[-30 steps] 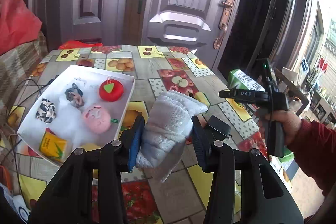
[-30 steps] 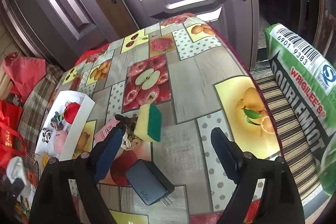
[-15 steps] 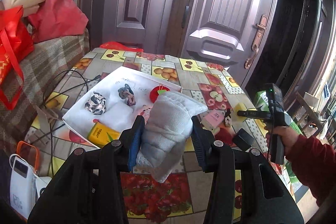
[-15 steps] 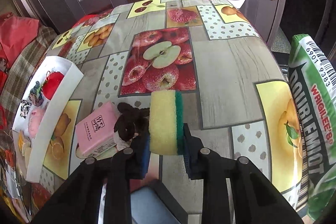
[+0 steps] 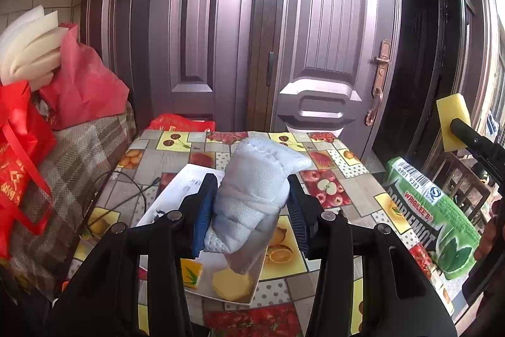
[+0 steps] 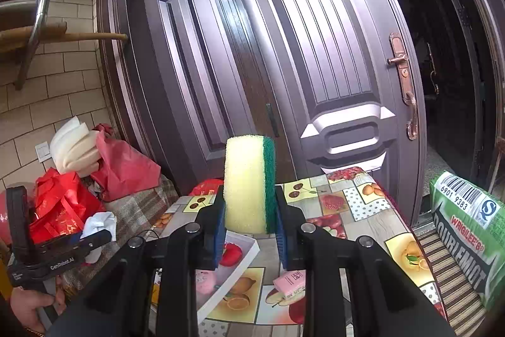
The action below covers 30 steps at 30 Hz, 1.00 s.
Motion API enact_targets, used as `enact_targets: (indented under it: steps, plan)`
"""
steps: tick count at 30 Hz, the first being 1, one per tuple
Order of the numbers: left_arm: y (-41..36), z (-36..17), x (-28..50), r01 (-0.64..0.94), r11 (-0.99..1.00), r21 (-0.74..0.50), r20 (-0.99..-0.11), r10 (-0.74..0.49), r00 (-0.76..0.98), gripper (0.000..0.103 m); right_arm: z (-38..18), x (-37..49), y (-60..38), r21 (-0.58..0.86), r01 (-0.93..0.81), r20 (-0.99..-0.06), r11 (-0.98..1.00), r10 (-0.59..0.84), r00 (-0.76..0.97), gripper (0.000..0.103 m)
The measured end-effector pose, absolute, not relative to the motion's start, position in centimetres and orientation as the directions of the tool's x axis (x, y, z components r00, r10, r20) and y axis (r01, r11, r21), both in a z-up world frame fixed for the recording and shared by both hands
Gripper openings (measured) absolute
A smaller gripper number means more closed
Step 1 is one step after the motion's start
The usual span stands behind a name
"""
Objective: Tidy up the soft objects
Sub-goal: 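Carry the white towel and green-backed sponge up toward the white box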
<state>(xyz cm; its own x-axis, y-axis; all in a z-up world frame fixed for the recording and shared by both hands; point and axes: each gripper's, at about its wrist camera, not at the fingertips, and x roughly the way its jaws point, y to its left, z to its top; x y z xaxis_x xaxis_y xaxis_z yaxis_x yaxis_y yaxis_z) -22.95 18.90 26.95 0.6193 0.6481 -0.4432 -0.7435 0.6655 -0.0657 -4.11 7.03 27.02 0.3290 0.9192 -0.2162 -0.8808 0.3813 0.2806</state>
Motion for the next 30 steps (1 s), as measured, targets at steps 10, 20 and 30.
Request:
enact_targets:
  steps: [10, 20, 30]
  plan:
    - [18.2, 28.7, -24.7, -0.785, 0.618, -0.041, -0.380, 0.717, 0.585, 0.044, 28.4, -8.1, 8.7, 0.186, -0.948, -0.140, 0.257, 0.962, 0.233, 0.025]
    - [19.8, 32.9, -26.9, -0.801, 0.598, -0.015, -0.281, 0.767, 0.577, 0.044, 31.6, -11.5, 11.0, 0.159, -0.966, -0.052, 0.204, 0.979, 0.199, 0.025]
    - [19.8, 34.5, -28.2, -0.822, 0.569, -0.028, -0.252, 0.792, 0.556, 0.044, 32.1, -13.1, 11.8, 0.153, -0.975, -0.045, 0.158, 0.987, 0.153, 0.026]
